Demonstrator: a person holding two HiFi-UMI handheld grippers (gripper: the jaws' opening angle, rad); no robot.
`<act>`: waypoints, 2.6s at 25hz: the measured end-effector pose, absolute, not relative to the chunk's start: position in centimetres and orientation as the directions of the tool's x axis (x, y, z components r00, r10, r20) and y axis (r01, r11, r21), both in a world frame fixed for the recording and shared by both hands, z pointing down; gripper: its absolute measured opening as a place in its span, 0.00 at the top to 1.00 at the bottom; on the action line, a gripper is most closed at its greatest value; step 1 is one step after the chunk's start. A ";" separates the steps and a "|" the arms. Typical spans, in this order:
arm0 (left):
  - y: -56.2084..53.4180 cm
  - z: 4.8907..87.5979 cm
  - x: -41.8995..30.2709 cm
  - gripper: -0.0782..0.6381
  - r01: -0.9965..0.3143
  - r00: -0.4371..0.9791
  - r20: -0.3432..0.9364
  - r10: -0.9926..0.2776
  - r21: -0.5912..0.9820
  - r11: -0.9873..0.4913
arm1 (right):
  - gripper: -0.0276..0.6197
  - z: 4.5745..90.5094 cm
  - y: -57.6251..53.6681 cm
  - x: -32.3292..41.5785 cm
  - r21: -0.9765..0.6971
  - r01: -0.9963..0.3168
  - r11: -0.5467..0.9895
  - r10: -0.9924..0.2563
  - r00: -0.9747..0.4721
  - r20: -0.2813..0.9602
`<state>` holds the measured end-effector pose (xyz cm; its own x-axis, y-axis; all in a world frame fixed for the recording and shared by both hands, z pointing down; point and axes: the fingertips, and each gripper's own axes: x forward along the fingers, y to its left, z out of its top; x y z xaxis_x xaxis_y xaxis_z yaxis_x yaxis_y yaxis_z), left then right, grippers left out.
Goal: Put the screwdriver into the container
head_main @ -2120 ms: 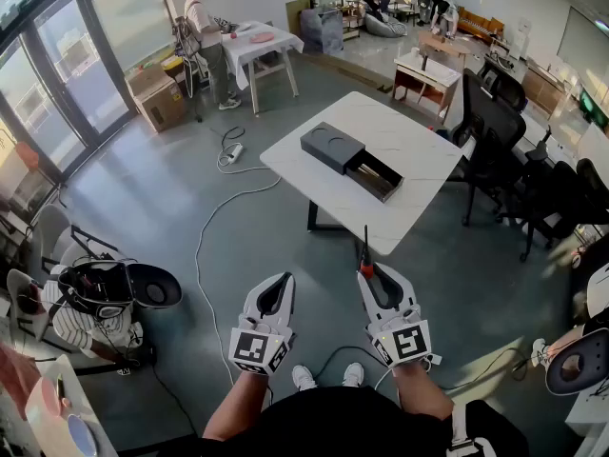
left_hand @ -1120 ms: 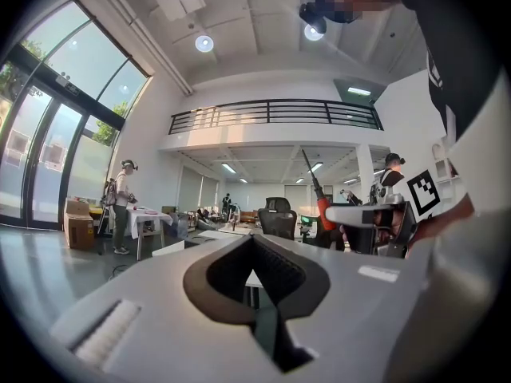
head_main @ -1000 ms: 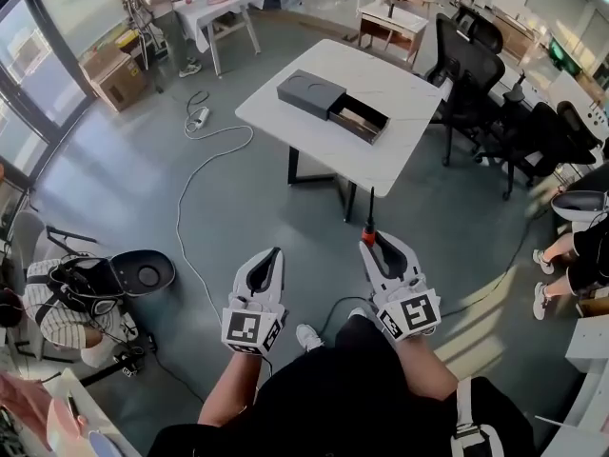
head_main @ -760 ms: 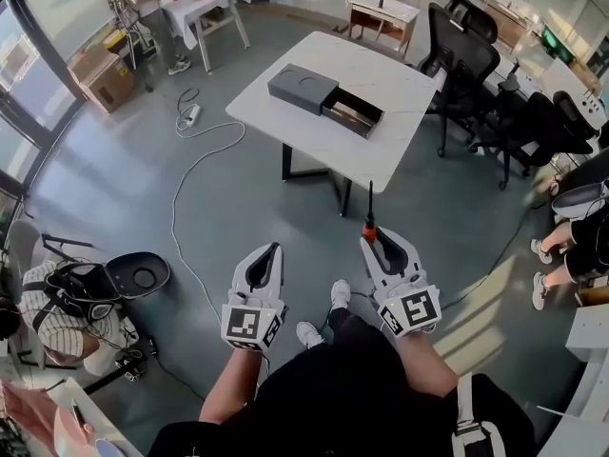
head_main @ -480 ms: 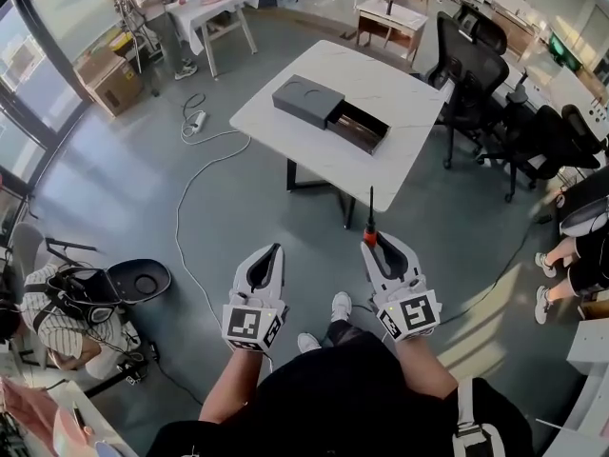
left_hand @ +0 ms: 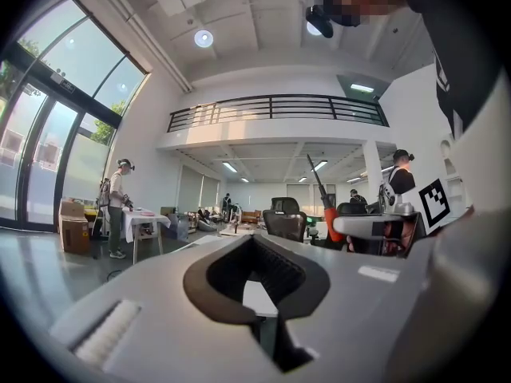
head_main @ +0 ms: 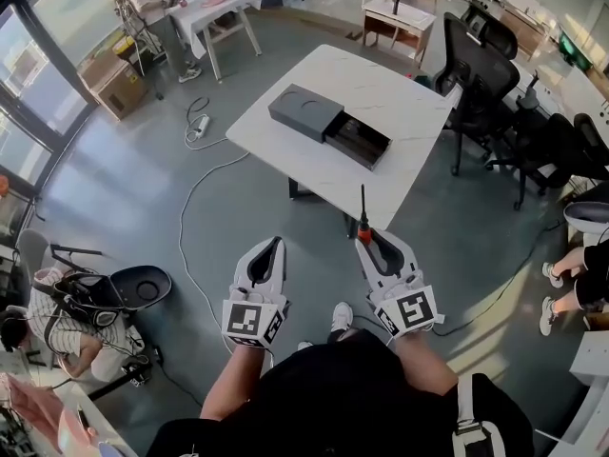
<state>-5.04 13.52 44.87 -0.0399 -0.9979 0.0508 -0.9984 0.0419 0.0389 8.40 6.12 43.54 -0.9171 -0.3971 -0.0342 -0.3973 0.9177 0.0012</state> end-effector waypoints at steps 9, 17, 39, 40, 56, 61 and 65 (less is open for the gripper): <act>10.1 44.8 -5.1 0.88 -0.997 -0.072 0.070 -0.995 0.023 0.074 | 0.80 44.0 2.4 7.8 -0.002 -0.384 0.923 -0.384 -0.923 -0.021; 8.6 44.6 -5.6 0.88 -0.998 -0.060 0.082 -0.995 0.011 0.061 | 0.80 44.1 0.8 6.6 -0.003 -0.388 0.922 -0.387 -0.921 -0.038; 1.7 44.2 -17.9 0.88 -0.987 0.160 0.045 -0.986 -0.018 -0.161 | 0.80 42.3 -4.3 -4.7 0.085 -0.555 0.827 -0.554 -0.832 -0.041; 1.6 44.4 -18.3 0.88 -0.985 0.170 0.044 -0.984 -0.014 -0.171 | 0.80 42.5 -4.2 -5.0 0.086 -0.564 0.821 -0.564 -0.825 -0.034; -4.0 44.7 -18.7 0.88 -0.948 0.316 0.011 -0.949 -0.019 -0.317 | 0.80 43.1 -7.6 -4.7 0.135 -0.678 0.722 -0.685 -0.729 0.002; -7.9 44.3 -17.9 0.88 -0.943 0.332 -0.009 -0.943 -0.015 -0.332 | 0.80 43.3 -10.7 -4.2 0.124 -0.694 0.709 -0.700 -0.714 0.002; -11.7 44.1 -17.2 0.88 -0.941 0.340 -0.021 -0.940 -0.016 -0.339 | 0.80 43.3 -13.2 -3.7 0.131 -0.700 0.702 -0.706 -0.708 0.003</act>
<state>-17.17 -11.68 44.08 0.3396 -0.9403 -0.0210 -0.9405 -0.3394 -0.0164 -3.67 -13.24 43.35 -0.7082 -0.7060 0.0028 -0.6997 0.7023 0.1310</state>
